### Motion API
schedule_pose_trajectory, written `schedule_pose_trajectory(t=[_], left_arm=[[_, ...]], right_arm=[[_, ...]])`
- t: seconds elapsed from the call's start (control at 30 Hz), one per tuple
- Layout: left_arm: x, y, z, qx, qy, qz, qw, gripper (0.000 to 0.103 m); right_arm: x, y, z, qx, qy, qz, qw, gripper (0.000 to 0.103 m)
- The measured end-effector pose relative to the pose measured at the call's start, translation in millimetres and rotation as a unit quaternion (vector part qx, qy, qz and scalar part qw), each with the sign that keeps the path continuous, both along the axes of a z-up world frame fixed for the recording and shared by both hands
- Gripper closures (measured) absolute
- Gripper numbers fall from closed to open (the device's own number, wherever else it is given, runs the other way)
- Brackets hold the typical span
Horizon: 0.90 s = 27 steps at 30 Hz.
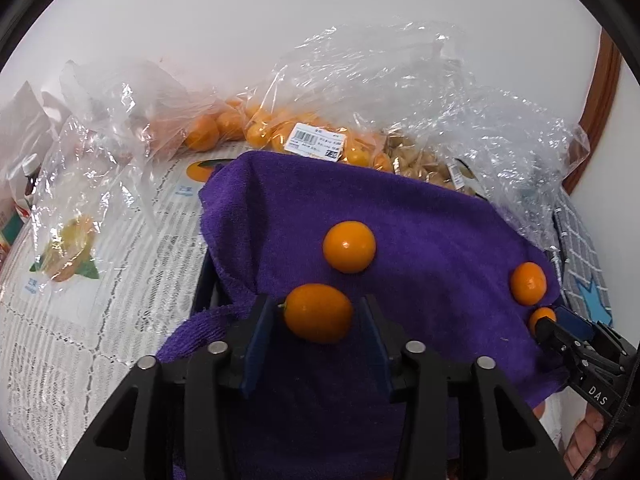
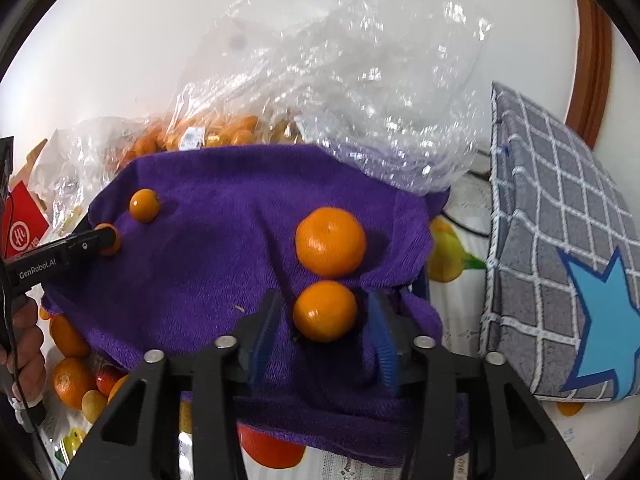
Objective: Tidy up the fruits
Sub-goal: 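Lift the right gripper's tangerine onto the towel while the left gripper places its orange there, then open both grippers and pull them back from the towel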
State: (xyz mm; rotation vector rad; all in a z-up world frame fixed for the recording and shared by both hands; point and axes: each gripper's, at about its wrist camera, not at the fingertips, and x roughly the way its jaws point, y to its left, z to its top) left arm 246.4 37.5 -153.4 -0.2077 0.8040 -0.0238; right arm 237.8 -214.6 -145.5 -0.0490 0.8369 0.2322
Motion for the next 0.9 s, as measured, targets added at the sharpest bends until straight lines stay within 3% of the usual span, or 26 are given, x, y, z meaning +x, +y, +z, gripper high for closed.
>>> schedule_pose_trajectory(t=[0.1,0.33,0.4,0.47,0.57,0.67,0.77,0.9], left_arm=[[-2,-1,1,-0.004,-0.008,-0.001,1.0,0.047],[-7,1,3,-0.022,-0.033,0.009,0.9992,0.046],[-11,2,4,-0.023,-0.045,0.015,0.9986,0.046],[-16,4,6,-0.023,-0.058,0.023,0.9978,0.046],[-28,9,14,-0.034,-0.083,0.032,0.9954,0.046],[-47,14,25,-0.035,-0.119,0.041,0.9914,0.046],[-67,19,29,-0.033,-0.125,0.045,0.9905,0.046],[-92,30,32,-0.04,-0.131,0.049,0.9894,0.046]], right_arm=[[-4,-3,8,0.012,-0.017,0.002,1.0,0.042],[-18,0,27,0.027,-0.037,0.015,0.999,0.04],[-24,3,32,0.032,-0.044,0.024,0.998,0.045],[-32,8,35,0.034,-0.053,0.038,0.997,0.058],[-40,13,29,0.026,-0.044,0.044,0.998,0.067],[-51,15,29,0.031,-0.039,0.05,0.997,0.068],[-68,13,26,0.059,-0.034,0.061,0.996,0.068],[-83,20,17,0.052,-0.019,0.075,0.996,0.068]])
